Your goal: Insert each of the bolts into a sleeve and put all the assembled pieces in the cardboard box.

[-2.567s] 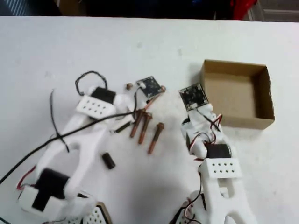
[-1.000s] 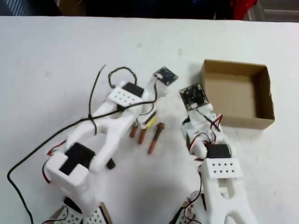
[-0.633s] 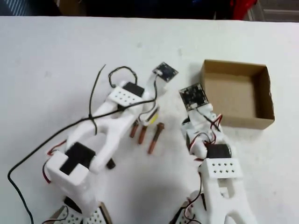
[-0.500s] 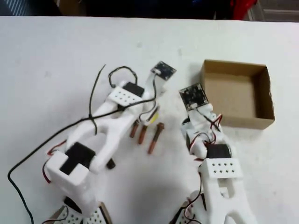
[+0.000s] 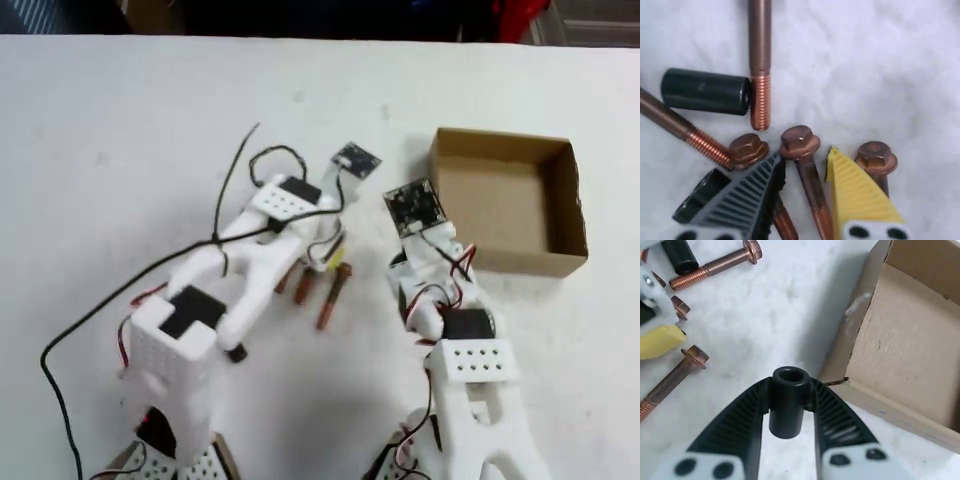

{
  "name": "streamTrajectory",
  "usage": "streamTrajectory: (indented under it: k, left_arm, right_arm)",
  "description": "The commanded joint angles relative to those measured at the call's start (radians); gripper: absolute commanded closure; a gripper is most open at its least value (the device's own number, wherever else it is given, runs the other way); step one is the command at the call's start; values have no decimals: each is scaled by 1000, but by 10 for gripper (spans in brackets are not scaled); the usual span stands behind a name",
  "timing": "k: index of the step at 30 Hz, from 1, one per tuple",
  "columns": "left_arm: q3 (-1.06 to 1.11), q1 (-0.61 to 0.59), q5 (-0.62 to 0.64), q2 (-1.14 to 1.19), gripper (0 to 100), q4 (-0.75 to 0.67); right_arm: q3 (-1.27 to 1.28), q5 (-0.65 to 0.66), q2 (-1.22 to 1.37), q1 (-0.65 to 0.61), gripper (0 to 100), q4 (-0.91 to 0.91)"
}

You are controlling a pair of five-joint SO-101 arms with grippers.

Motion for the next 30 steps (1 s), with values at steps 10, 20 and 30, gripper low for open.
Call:
streamTrajectory:
  k: [10,20,30]
  left_arm:
    - [-38,7,8,7,959,20]
    - [-46,19,8,-8,979,44]
    - [-51,16,5,-240,979,178]
  right_arm:
    - [-9,-5,-25,15,981,-19]
    - [-9,-8,-25,15,981,-19]
    - [-9,-9,-25,15,981,-19]
